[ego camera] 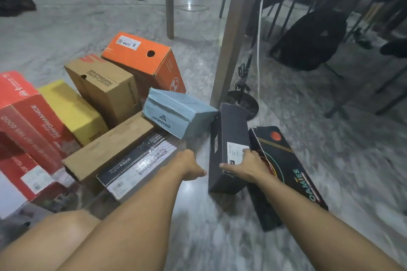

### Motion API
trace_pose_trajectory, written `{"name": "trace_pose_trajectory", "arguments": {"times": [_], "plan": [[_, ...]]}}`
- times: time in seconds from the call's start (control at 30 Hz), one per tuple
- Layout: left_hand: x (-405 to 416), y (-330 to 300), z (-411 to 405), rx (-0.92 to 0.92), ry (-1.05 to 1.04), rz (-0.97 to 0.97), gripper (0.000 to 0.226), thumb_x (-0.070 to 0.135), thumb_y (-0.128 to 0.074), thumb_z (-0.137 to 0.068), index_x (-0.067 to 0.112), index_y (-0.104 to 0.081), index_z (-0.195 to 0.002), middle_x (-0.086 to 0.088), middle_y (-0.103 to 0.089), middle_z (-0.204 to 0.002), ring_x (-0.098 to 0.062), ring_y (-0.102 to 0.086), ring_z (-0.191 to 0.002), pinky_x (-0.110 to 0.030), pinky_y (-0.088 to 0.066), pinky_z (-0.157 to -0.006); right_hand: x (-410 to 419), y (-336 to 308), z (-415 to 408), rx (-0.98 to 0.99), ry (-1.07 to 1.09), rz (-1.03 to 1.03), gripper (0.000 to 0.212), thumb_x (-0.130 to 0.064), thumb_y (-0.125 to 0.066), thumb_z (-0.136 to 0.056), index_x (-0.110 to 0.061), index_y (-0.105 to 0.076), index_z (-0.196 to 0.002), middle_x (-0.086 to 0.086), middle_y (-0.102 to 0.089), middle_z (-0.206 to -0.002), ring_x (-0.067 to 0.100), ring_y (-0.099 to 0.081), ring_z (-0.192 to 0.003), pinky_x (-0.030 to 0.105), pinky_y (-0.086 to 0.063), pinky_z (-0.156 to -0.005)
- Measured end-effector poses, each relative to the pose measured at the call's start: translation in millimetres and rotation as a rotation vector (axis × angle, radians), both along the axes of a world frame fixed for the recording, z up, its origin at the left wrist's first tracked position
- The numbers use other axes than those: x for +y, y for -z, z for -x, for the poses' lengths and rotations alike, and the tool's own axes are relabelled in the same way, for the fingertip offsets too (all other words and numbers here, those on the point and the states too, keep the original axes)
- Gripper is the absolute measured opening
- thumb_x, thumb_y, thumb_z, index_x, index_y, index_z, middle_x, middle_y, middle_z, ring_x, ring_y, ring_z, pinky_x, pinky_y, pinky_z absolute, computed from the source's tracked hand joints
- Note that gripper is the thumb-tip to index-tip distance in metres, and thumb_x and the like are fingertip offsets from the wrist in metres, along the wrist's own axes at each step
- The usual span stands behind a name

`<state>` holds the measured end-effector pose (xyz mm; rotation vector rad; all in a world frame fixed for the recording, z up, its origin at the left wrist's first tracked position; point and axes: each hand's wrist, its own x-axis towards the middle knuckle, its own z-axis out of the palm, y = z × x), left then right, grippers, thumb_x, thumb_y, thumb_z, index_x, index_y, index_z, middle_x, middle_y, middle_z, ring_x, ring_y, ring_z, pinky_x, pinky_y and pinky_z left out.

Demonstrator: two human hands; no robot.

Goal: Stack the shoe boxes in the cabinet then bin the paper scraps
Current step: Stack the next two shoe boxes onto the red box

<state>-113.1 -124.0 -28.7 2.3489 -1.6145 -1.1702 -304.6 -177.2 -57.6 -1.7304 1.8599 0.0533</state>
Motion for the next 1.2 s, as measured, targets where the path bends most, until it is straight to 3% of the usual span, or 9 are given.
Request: {"name": "trace_pose_trajectory", "arguments": {"times": [0.1,0.17,0.33,0.47,0.57,0.67,0.87,1.1,1.2], "plan": [[0,6,1,0.026,-0.011,-0.013,0.059,0.041,-0.070,-0.079,0.010,-0.055,-0.126,-0.007,-0.057,-0.128,-0.027,-0.056,-0.115,-0.039,-0.046,-0.098,1,14,-16,0.087,0.005,-0.057,0.121,-0.080,-0.064,-0.059,-0.029,-0.006,-0.152,0.015,-0.010,-0.158,0.042,-0.032,-0.138,0.051,-0.037,-0.107],[1,9,0,0.032,-0.013,-0.041,0.052,0.035,-0.066,-0.084,0.009,-0.055,-0.128,-0.008,-0.056,-0.131,-0.027,-0.055,-0.117,-0.036,-0.046,-0.097,7,19,-25,0.180,-0.023,-0.062,0.111,-0.078,-0.059,-0.069,-0.026,-0.005,-0.152,0.018,-0.005,-0.158,0.044,-0.034,-0.136,0.050,-0.038,-0.105],[6,12,-11,0.092,-0.108,-0.089,0.034,0.013,-0.049,-0.089,0.002,-0.059,-0.119,-0.013,-0.060,-0.118,-0.028,-0.055,-0.088,-0.028,-0.042,-0.065,33,16,-38,0.238,-0.237,-0.014,0.053,-0.047,-0.038,-0.097,-0.014,-0.040,-0.139,0.020,-0.036,-0.139,0.038,-0.051,-0.120,0.041,-0.042,-0.096],[14,11,-16,0.207,-0.346,-0.128,0.036,0.018,-0.052,-0.093,-0.003,-0.052,-0.122,-0.012,-0.050,-0.101,-0.027,-0.050,-0.086,-0.030,-0.039,-0.067,9,3,-29,0.178,-0.219,0.076,0.033,-0.029,-0.052,-0.087,-0.017,-0.064,-0.116,0.011,-0.063,-0.121,0.032,-0.062,-0.109,0.036,-0.050,-0.087],[17,15,-10,0.391,-0.571,-0.153,0.051,0.022,-0.062,-0.091,0.003,-0.044,-0.135,-0.019,-0.049,-0.123,-0.036,-0.052,-0.107,-0.040,-0.041,-0.077,-32,-1,-16,0.129,-0.135,0.184,0.048,-0.027,-0.067,-0.081,-0.015,-0.058,-0.127,0.012,-0.055,-0.130,0.033,-0.055,-0.119,0.038,-0.048,-0.095],[23,28,0,0.509,-0.683,-0.189,0.042,0.024,-0.065,-0.089,0.009,-0.050,-0.124,-0.019,-0.048,-0.127,-0.042,-0.051,-0.110,-0.054,-0.046,-0.082,-73,-3,-8,0.125,-0.120,0.187,0.080,-0.032,-0.078,-0.074,-0.012,-0.040,-0.142,0.013,-0.039,-0.141,0.033,-0.043,-0.130,0.044,-0.043,-0.103],[26,41,-5,0.555,-0.616,-0.164,0.036,0.022,-0.063,-0.090,0.001,-0.052,-0.118,-0.010,-0.052,-0.088,-0.023,-0.051,-0.076,-0.045,-0.053,-0.073,-121,6,-9,0.209,-0.238,0.028,0.147,-0.054,-0.091,-0.046,-0.027,0.005,-0.154,0.010,0.010,-0.162,0.033,-0.003,-0.149,0.053,-0.021,-0.118],[42,32,-29,0.633,-0.650,-0.192,0.044,0.023,-0.069,-0.087,0.007,-0.046,-0.120,-0.007,-0.051,-0.095,-0.028,-0.058,-0.094,-0.051,-0.056,-0.078,-117,14,-15,0.216,-0.240,-0.099,0.162,-0.062,-0.091,-0.034,-0.032,0.017,-0.151,0.014,-0.025,-0.155,0.037,-0.030,-0.140,0.049,-0.031,-0.113],[53,21,-40,0.545,-0.610,-0.230,0.050,0.022,-0.067,-0.088,0.004,-0.040,-0.126,-0.017,-0.052,-0.111,-0.035,-0.058,-0.089,-0.052,-0.055,-0.078,-107,8,-19,0.147,-0.291,-0.099,0.139,-0.047,-0.093,-0.050,-0.026,-0.005,-0.154,0.012,-0.035,-0.152,0.034,-0.040,-0.134,0.043,-0.037,-0.109]]}}
